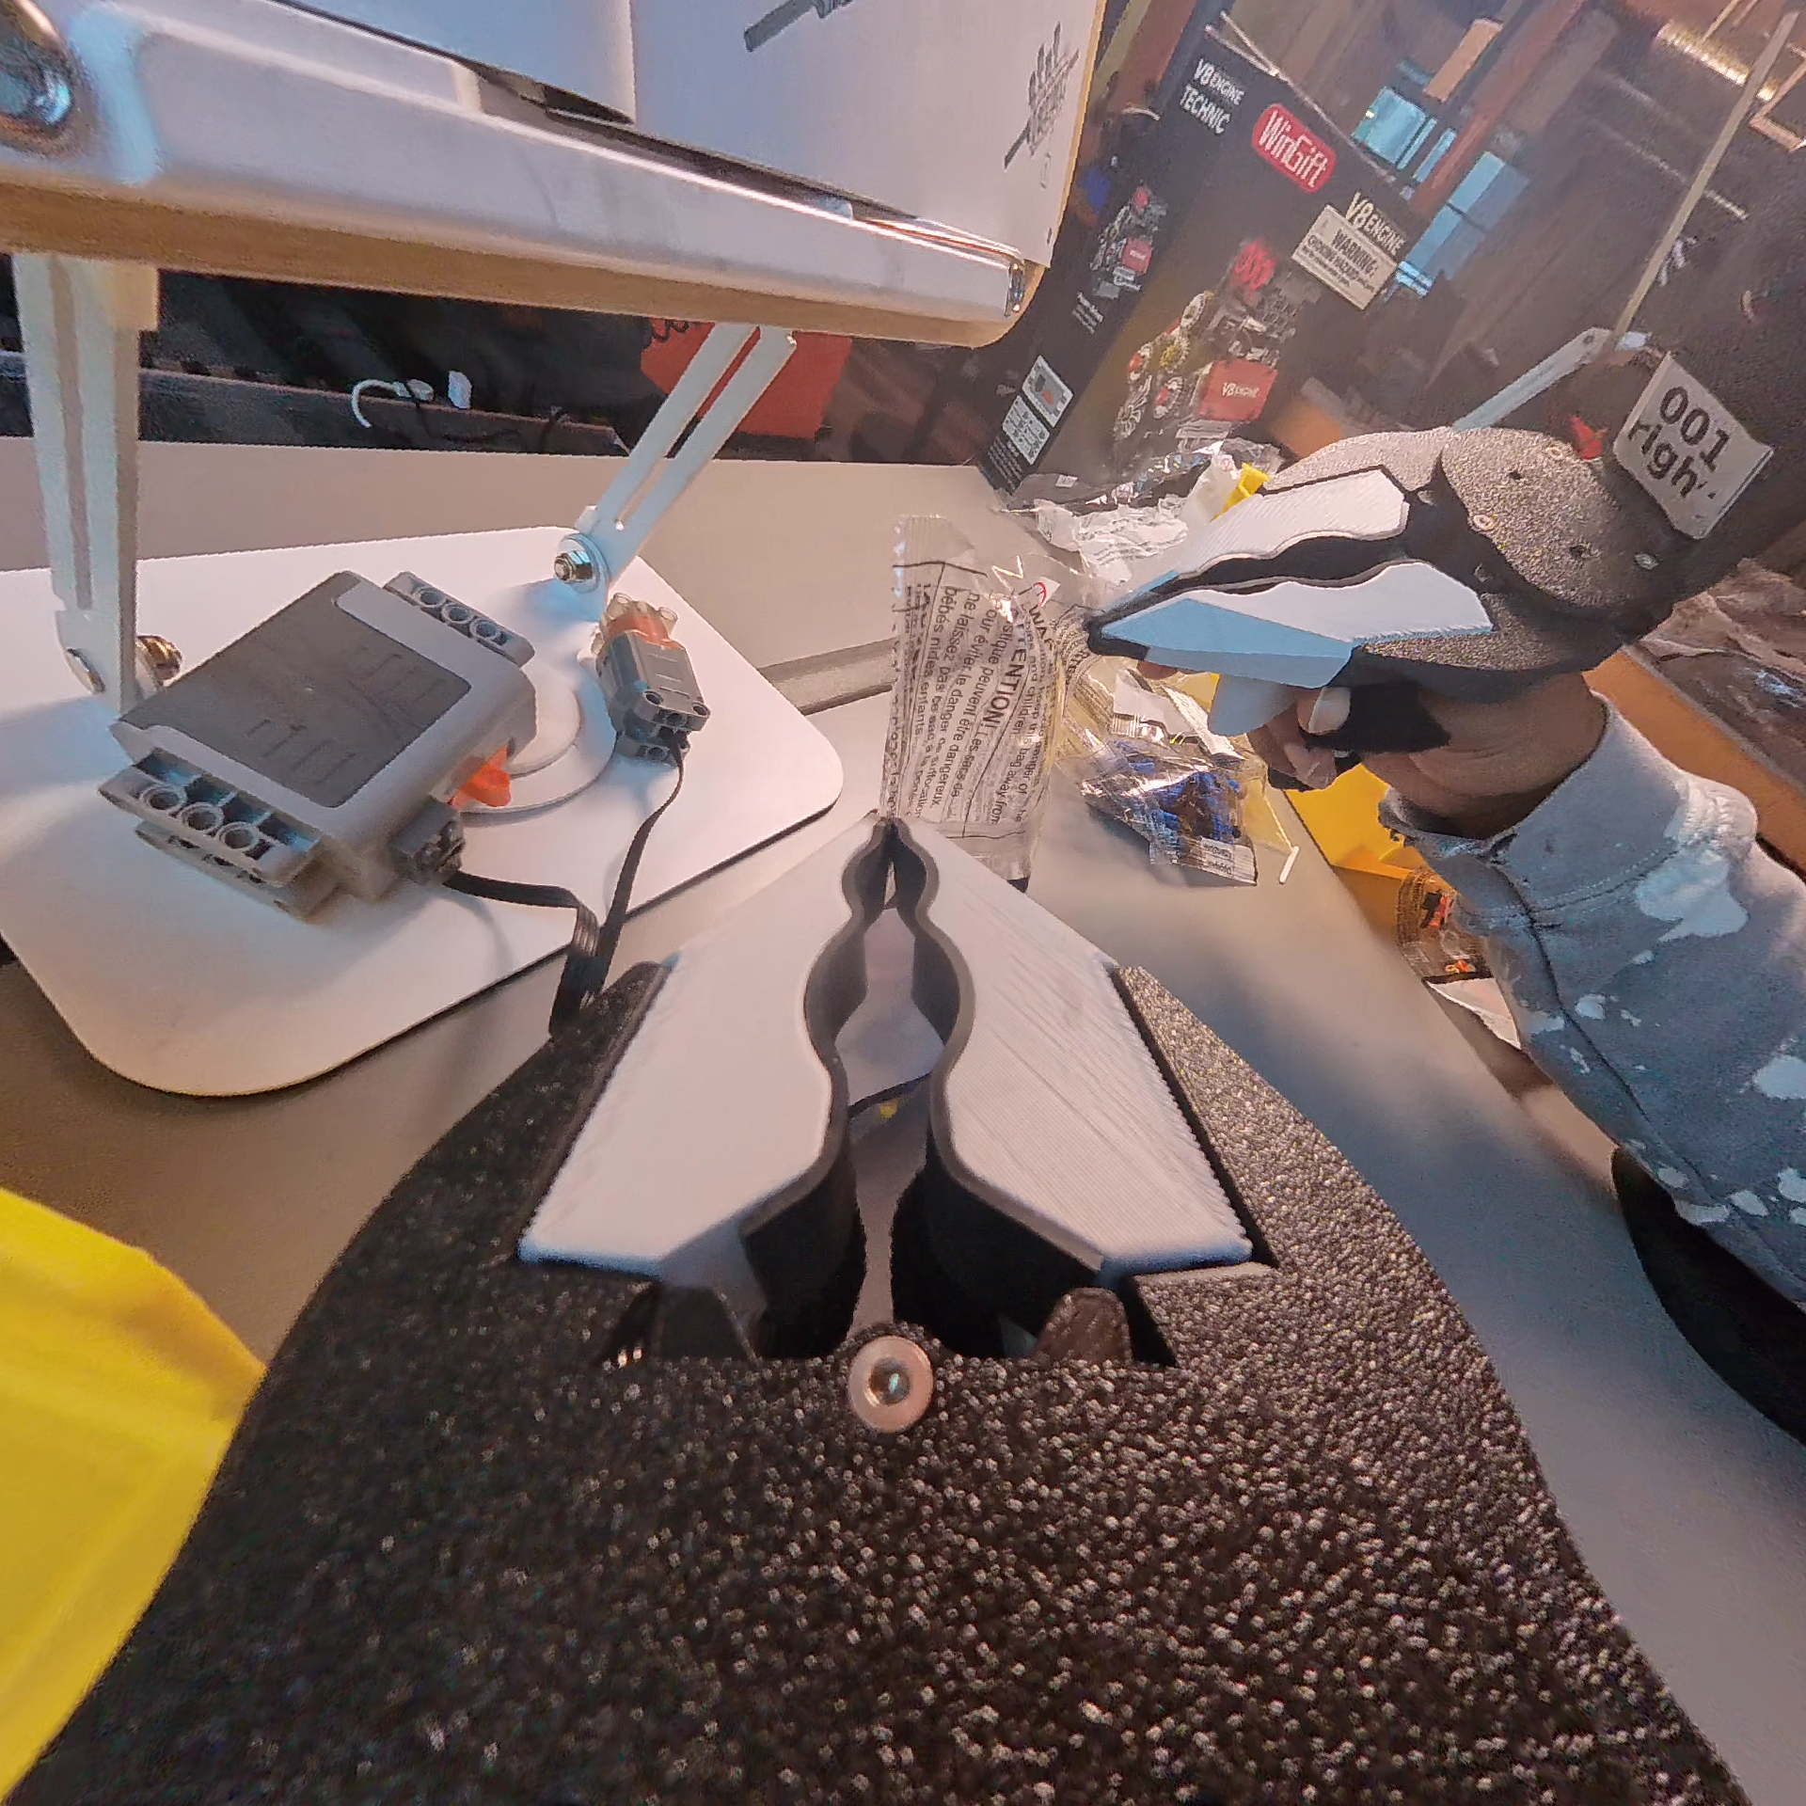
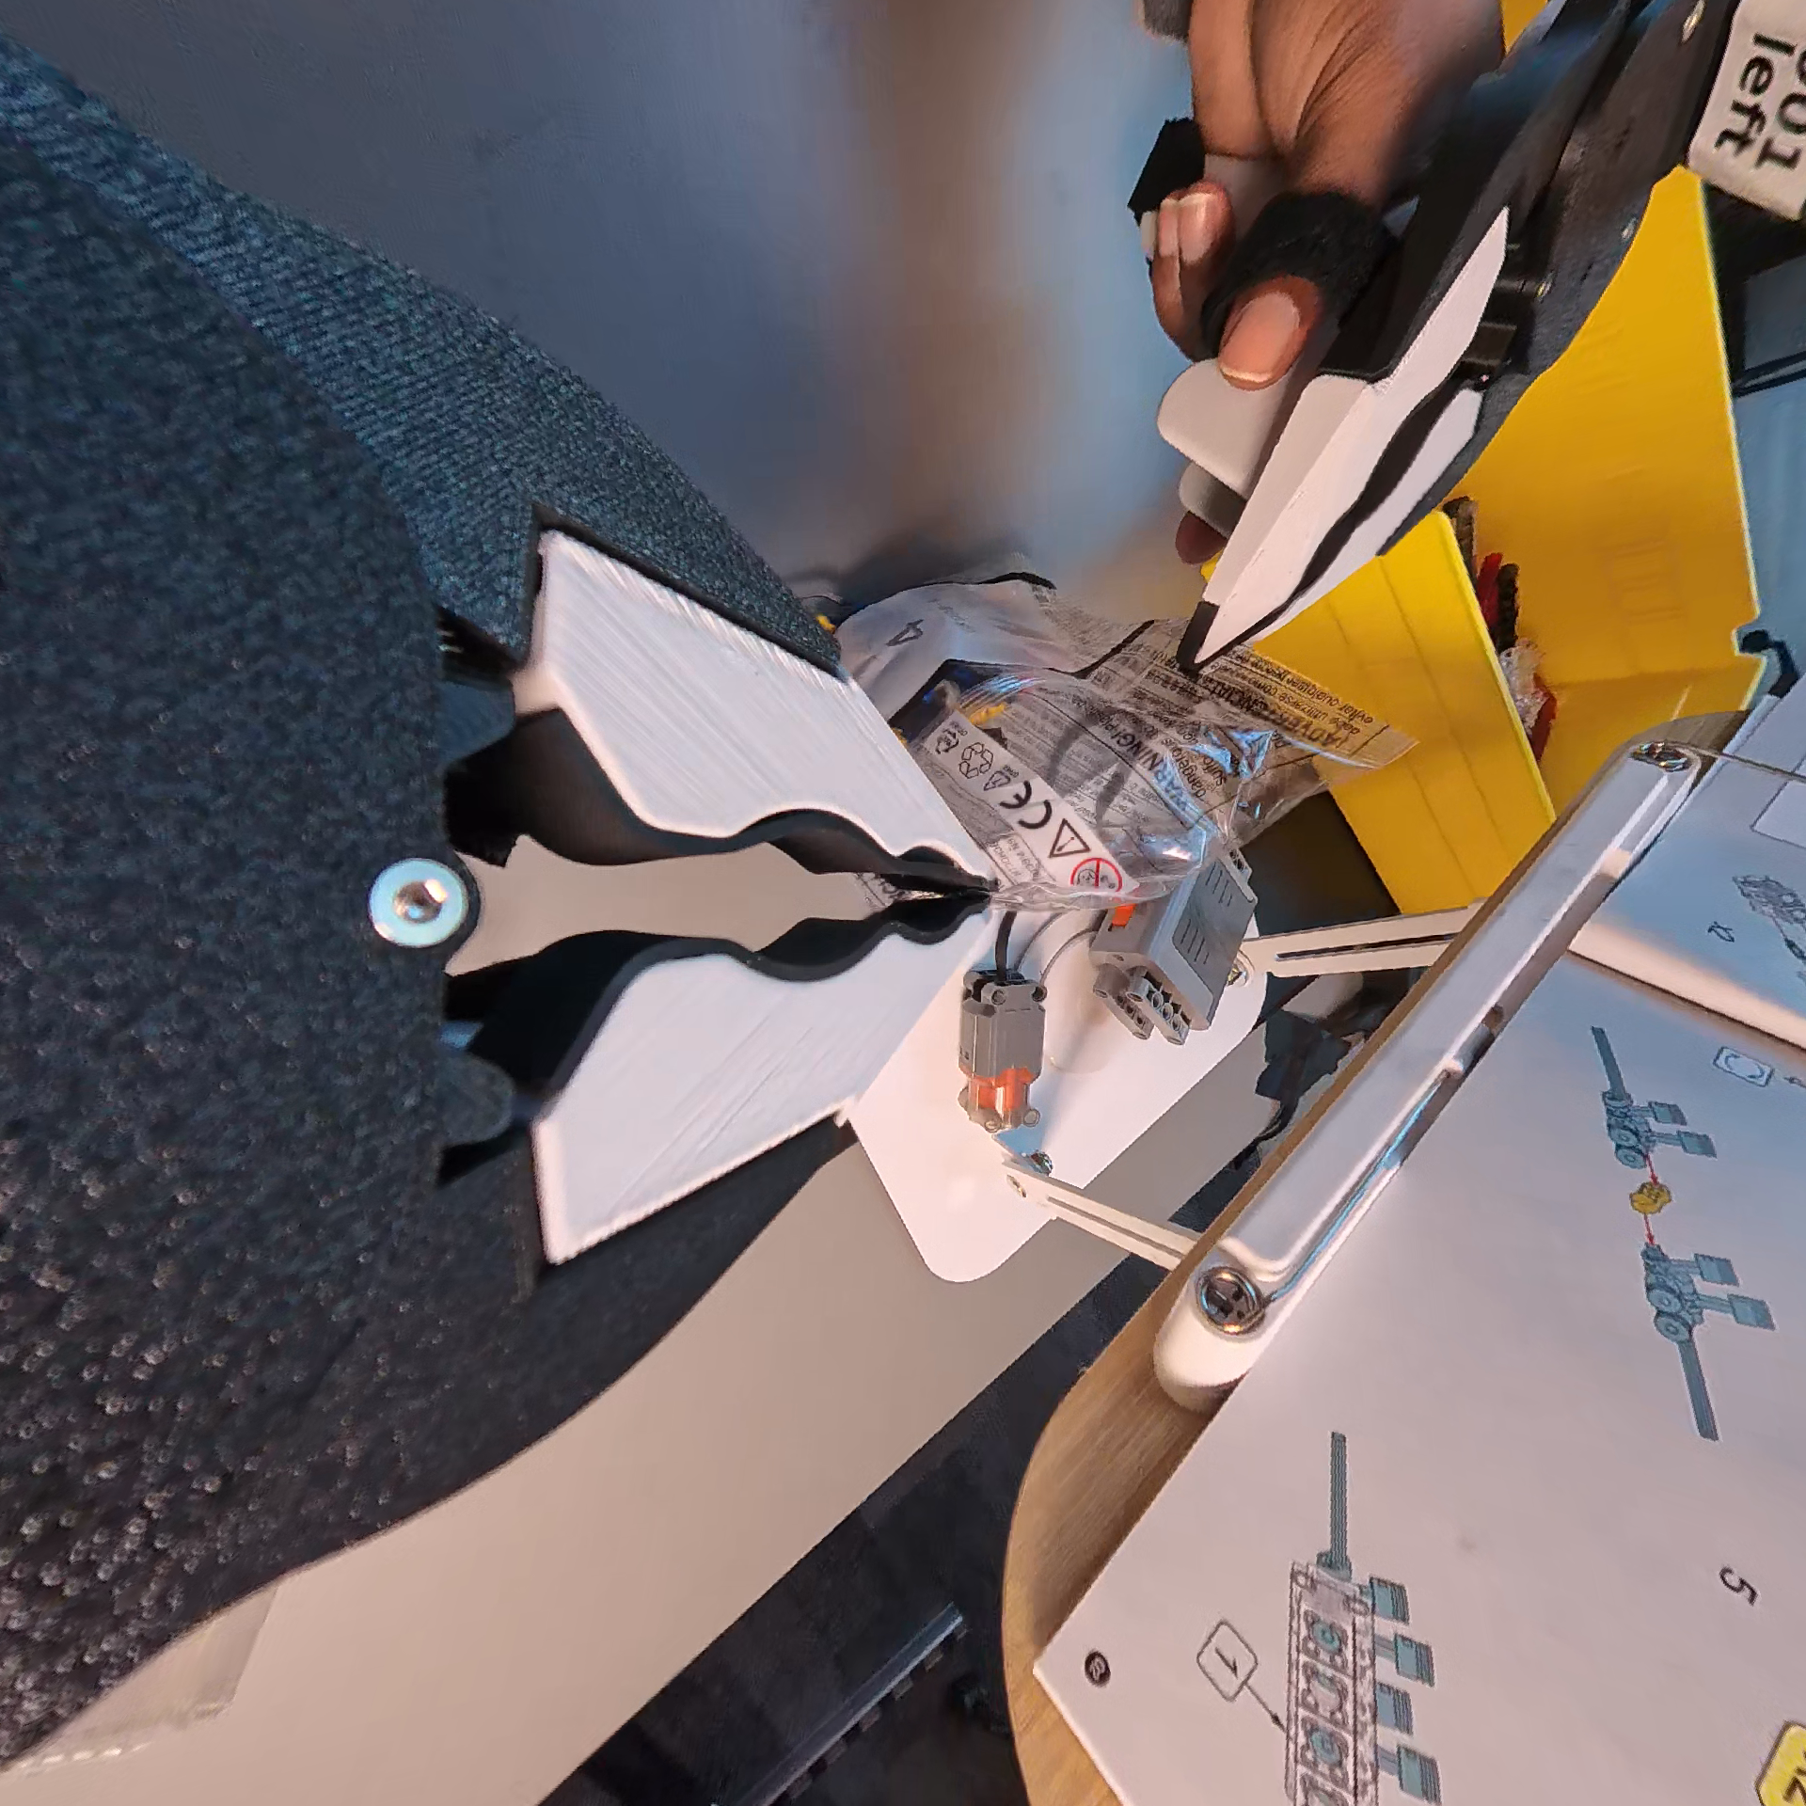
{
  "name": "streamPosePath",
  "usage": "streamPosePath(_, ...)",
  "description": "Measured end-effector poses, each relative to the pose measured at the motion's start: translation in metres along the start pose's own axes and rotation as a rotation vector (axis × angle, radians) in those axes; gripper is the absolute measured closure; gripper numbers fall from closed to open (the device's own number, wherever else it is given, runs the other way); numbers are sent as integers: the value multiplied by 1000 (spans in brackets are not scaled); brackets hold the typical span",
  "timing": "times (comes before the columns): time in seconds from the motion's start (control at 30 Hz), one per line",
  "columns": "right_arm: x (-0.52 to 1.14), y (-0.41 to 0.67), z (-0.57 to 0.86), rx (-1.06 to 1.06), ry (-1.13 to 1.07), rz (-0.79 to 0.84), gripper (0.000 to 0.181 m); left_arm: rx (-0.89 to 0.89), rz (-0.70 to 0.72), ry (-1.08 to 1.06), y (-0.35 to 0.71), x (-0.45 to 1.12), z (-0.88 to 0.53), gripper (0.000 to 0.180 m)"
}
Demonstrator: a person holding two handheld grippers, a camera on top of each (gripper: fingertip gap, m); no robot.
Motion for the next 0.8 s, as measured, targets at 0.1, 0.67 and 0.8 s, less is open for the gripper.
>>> streamPosePath(0.1, -1, -3, -1, -4, -9, 0, 181, 17, -1, -2, 3, 3, 5, 180)
streamPosePath(0.67, -11, -16, -13, 71, -33, 93, 181, 55, -13, -34, 9, 16, 19, 180)
streamPosePath(0.8, -13, -21, -11, 93, -50, 107, 181, 65, -12, -46, 9, 16, 19, 180)
Point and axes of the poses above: each gripper's, where its closed fingertips meet, x out along the fingers, y out of its top, z = x × y across the jaws, the point moved 7 cm from there along -x, back along the fingers, and after that the axes turned 2 degrees about -z, right-handed, at the moved point
